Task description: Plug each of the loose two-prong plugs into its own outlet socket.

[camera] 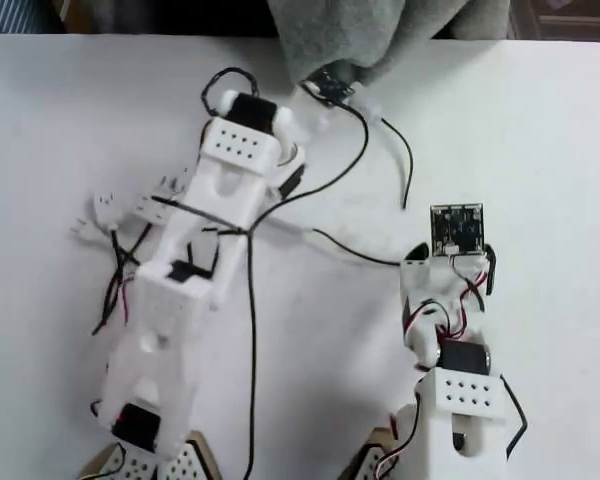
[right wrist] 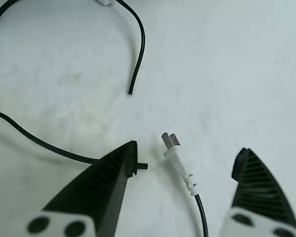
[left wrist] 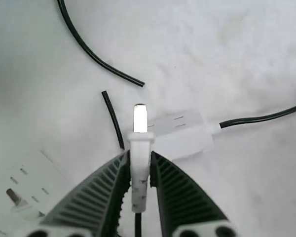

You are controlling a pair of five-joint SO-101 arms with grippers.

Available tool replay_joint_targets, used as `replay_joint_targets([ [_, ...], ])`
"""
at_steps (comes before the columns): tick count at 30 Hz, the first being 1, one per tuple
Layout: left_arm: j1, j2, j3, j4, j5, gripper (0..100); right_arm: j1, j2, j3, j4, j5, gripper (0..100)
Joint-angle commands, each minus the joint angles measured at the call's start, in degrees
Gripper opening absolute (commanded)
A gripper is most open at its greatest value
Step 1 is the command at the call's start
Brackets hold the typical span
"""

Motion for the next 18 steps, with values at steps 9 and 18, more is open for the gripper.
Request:
replay_joint_targets([
  [9, 1.6, 11.0, -12.0, 3.7, 0.5, 2, 0.7, -1.0, -0.4, -1.1, -0.4, 30.9],
  [18, 1.9, -3.8, 12.0, 3.6, 0.3, 2, 0.7, -1.0, -0.4, -1.2, -0.4, 30.9],
])
